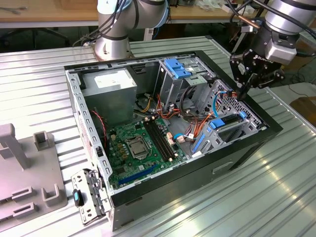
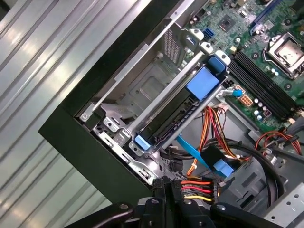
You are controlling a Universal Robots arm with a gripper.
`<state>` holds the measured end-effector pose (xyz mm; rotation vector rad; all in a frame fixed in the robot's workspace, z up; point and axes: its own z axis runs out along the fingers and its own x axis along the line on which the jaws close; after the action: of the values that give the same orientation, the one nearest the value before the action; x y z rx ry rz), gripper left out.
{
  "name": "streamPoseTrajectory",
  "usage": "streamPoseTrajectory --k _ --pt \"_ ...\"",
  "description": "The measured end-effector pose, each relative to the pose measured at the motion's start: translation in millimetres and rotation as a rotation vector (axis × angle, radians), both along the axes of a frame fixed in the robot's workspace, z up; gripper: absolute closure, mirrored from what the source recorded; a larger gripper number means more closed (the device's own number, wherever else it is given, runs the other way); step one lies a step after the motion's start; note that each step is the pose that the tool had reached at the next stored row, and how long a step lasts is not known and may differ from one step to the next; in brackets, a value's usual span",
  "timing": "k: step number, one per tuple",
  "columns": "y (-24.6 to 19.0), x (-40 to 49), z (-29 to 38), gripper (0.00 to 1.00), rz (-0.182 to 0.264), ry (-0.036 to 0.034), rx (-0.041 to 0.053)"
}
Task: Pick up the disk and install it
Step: 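Insert the first disk wire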
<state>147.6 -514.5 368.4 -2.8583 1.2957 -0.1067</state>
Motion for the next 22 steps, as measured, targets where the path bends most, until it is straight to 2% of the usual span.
streamPoseTrajectory --k 8,12,17,22 --pt "0.0 0.0 -1.7 0.83 -0.192 0.0 -0.0001" --pt "-0.1 -4.7 -1.9 0.83 -0.21 -0.0001 -0.0002" --pt "0.0 -4.7 -2.2 0.83 -0.293 0.0 -0.0003" --pt "0.0 -4.7 -2.7 0.83 -0.398 0.0 -0.0003"
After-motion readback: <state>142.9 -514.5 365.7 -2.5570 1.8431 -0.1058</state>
